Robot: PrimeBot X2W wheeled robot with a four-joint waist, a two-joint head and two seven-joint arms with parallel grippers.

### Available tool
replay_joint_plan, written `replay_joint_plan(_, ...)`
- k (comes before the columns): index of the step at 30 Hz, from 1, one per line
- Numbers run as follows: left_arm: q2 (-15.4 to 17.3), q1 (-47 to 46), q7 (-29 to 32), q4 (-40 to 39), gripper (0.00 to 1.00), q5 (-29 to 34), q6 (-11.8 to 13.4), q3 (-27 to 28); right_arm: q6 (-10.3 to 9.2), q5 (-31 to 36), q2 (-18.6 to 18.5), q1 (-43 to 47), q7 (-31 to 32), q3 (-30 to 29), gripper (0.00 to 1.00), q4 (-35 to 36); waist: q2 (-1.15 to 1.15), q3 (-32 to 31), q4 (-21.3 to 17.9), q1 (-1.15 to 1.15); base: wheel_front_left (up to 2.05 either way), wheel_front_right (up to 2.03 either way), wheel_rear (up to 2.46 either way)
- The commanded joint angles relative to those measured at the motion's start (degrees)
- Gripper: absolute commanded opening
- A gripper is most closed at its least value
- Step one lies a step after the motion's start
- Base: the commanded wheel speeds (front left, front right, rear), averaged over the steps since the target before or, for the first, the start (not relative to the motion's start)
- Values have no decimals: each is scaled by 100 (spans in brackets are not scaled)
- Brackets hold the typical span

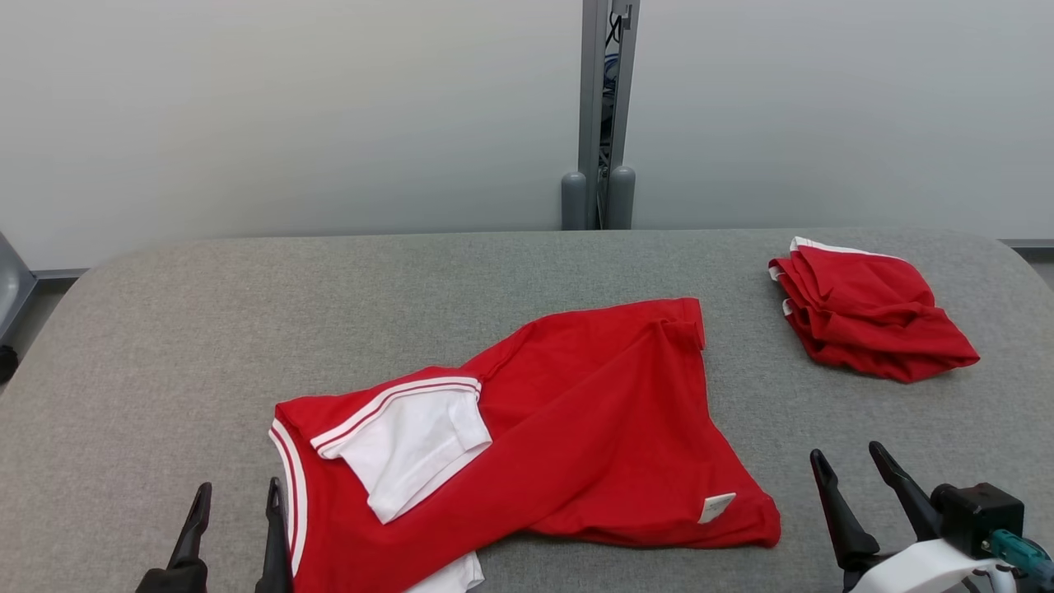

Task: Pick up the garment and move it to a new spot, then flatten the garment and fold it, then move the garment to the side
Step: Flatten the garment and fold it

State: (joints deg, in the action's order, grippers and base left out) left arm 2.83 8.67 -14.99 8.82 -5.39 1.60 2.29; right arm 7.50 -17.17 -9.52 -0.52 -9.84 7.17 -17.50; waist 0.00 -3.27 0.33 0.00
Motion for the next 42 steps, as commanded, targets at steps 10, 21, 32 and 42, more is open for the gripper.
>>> replay_joint_plan(10, 95, -79, -19, 110, 100, 17, 76, -49, -2, -2, -48, -10, 20, -41, 100, -1, 0, -10, -1, 0, 0, 0, 0)
replay_joint_plan(21, 145, 16, 224, 54, 100, -215, -243, -255, -2, -56, -112, 72, 100, 16, 100, -83, 0, -67, 145, 0, 0, 0, 0)
replay_joint_plan(32, 324, 417, 989, -260, 100, -549, -719, -673, -2, -362, -462, -65, 568, 299, 100, -298, 0, -28, 401, 0, 0, 0, 0)
replay_joint_plan(42, 387, 849, 1743, -149, 100, -1164, -877, -1223, -2, -670, -675, -236, 856, 588, 100, -544, 0, 68, 512, 0, 0, 0, 0)
